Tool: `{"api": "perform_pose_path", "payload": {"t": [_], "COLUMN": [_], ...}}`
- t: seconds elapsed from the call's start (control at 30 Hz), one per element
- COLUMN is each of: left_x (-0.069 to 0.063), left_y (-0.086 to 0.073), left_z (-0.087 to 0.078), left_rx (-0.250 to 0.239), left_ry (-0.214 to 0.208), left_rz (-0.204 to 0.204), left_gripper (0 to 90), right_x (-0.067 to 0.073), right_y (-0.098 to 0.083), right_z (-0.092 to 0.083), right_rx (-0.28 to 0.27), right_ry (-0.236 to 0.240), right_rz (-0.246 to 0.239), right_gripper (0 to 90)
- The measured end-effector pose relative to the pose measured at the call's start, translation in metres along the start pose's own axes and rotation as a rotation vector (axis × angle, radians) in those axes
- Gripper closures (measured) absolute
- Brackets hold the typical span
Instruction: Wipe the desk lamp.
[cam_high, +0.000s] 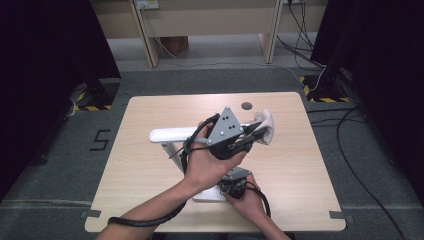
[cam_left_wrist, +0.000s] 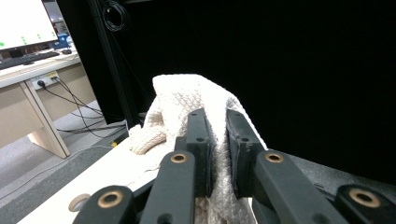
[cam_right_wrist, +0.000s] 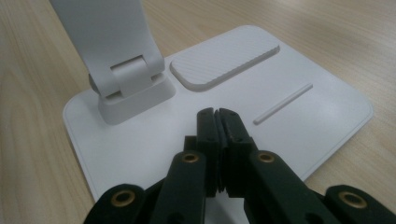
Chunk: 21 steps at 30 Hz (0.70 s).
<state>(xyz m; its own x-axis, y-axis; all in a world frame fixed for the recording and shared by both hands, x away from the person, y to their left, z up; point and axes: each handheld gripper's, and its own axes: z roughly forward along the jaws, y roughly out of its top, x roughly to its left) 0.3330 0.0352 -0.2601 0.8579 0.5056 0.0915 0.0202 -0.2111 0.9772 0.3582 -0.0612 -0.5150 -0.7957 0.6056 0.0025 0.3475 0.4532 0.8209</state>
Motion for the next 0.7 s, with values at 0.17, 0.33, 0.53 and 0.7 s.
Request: {"api": "perform_pose_path", "payload": {"t": [0.17, 0.33, 0.53, 0.7], "left_x": [-0.0012, -0.0025, -0.0036, -0.0052], "left_y": [0.0010, 0.0017, 0.0019, 0.0027], "left_z": [0.0020, 0.0027, 0.0052, 0.0084], "left_rx": [-0.004, -0.007, -0.008, -0.011], "left_ry": [-0.003, -0.007, -0.009, -0.010], "left_rz": [-0.001, 0.001, 0.002, 0.007], "left_gripper": [81.4, 81.3, 81.3, 81.3], "right_x": [-0.0002, -0.0007, -0.0007, -0.0007], "right_y": [0.0000, 0.0000, 0.0000, 0.0000], "right_z": [0.0000, -0.0001, -0.0001, 0.0000], "right_rx": [0.000, -0.001, -0.001, -0.001], "right_ry": [0.000, 0.000, 0.001, -0.001], "right_rz": [0.001, 0.002, 0.002, 0.002], "right_gripper": [87.9, 87.9, 87.8, 87.8]}}
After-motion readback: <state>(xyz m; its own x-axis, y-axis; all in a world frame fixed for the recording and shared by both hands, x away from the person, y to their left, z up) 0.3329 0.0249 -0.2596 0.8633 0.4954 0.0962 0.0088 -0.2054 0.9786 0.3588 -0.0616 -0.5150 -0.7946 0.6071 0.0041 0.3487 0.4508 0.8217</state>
